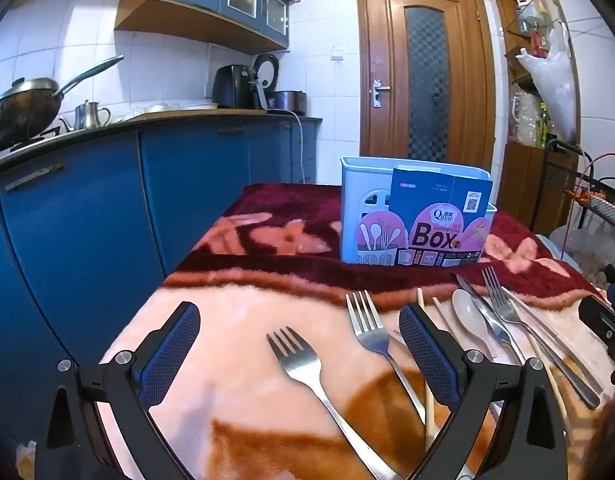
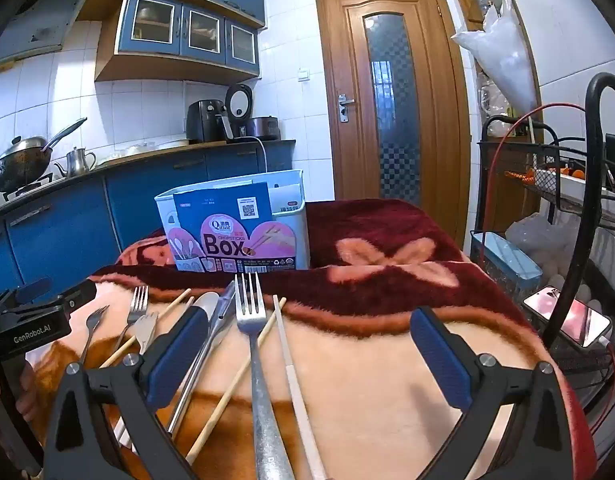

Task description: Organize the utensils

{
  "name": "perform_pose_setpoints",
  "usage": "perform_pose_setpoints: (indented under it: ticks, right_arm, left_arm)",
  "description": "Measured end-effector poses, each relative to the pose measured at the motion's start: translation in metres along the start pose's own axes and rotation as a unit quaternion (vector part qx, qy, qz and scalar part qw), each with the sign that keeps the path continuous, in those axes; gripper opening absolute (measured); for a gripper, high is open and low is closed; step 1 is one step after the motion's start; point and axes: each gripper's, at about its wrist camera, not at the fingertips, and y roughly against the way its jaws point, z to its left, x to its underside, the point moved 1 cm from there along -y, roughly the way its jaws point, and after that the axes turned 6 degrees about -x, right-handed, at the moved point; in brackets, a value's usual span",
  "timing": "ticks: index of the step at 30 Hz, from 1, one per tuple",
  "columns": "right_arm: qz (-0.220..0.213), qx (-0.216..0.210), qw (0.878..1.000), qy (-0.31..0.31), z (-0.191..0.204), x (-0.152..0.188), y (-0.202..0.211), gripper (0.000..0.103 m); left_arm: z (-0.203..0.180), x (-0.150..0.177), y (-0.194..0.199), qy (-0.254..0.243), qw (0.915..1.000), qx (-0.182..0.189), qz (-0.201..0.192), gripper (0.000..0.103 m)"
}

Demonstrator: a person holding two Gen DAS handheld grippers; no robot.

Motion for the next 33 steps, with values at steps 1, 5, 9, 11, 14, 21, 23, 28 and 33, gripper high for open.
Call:
perform_pose_setpoints:
  ticks: [1, 5, 9, 11, 14, 21, 23, 28, 33]
  right_arm:
    - [0.0, 0.0, 1.0, 0.0, 0.0, 0.0001, -0.0001, 0.103]
    - [-0.001, -0.001, 1.0, -0.001, 0.0, 0.0004, -0.0002, 0.103]
    - [0.0, 0.0, 1.0, -0.001, -0.0002, 0.0006, -0.0006, 0.103]
    - [0.0, 0.0, 1.0, -0.001, -0.0002, 0.0006, -0.0006, 0.103]
    - [0.0, -0.001, 1.0, -0.001, -0.0002, 0.0005, -0.0005, 0.103]
    - [0.0, -0.001, 1.0, -0.001, -0.0003, 0.0005, -0.0003, 0.103]
    - [0.0, 0.0, 1.0, -0.001, -0.0003, 0.0005, -0.0004, 0.103]
    - [0.0, -0.001, 1.0, -0.002, -0.0004, 0.0005, -0.0003, 0.103]
    - [0.0, 0.0, 1.0, -0.001, -0.0003, 0.0006, -0.0002, 0.103]
  left_arm:
    - [-0.0005, 0.0, -0.0002, 0.0, 1.0, 0.0, 0.001, 0.1]
    - [0.001, 0.0002, 0.0006, 0.004, 1.0, 0.003, -0.001, 0.1]
    - [0.0011, 0.0, -0.0001, 0.005, 1.0, 0.004, -0.001, 0.1]
    - [0.0014, -0.0001, -0.0004, 0.004, 1.0, 0.003, -0.002, 0.1]
    - [-0.0014, -0.0016, 0.0029, 0.004, 1.0, 0.003, -0.002, 0.1]
    - [-0.0013, -0.0015, 0.0044, 0.004, 1.0, 0.003, -0.003, 0.1]
    - [-0.0014, -0.0022, 0.0048, 0.003, 1.0, 0.003, -0.003, 0.1]
    - [-0.0013, -0.0017, 0.0054, 0.004, 1.0, 0.002, -0.005, 0.1]
    - [0.0008, -0.0011, 0.005, 0.004, 1.0, 0.003, -0.006, 0.1]
